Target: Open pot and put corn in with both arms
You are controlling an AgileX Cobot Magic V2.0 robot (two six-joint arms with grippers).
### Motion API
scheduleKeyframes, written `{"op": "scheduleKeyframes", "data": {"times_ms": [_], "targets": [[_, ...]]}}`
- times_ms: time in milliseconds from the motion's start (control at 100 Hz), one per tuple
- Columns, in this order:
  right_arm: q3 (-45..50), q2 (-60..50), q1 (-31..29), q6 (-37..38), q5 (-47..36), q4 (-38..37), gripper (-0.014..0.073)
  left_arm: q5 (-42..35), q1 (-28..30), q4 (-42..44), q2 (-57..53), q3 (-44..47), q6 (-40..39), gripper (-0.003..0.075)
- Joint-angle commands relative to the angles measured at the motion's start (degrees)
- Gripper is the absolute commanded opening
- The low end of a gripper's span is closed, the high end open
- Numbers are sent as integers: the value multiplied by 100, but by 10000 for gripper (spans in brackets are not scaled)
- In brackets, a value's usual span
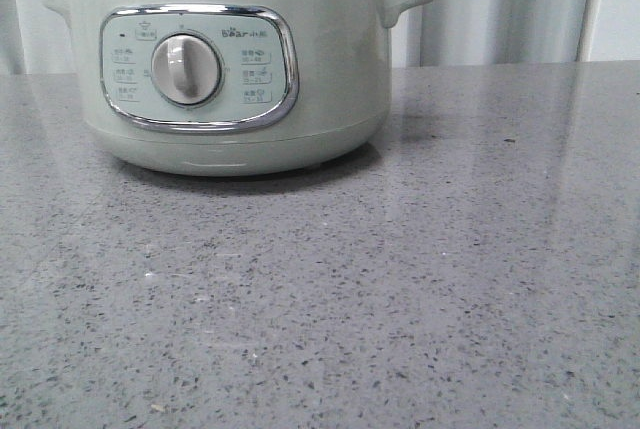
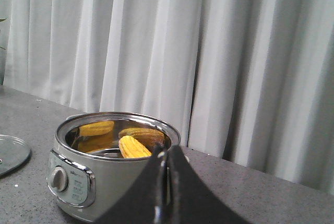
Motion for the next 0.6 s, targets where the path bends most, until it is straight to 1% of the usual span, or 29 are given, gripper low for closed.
{"op": "scheduleKeyframes", "data": {"times_ms": [0, 270, 350, 480, 590], "targets": [[-114, 73, -16, -24, -452, -85, -66, -185, -49, -78, -194, 34, -60, -20], [-76, 58, -16, -24, -463, -85, -66, -185, -49, -78, -194, 34, -60, -20], [41, -60, -39, -24, -221, -85, -66, -185, -49, -78, -194, 34, -60, -20], [609, -223, -221, -24, -63, -85, -66, -185, -49, -78, -194, 34, -60, -20], [1223, -273, -693, -24, -134, -85, -66, -185, -49, -78, -194, 34, -60, -20]]}}
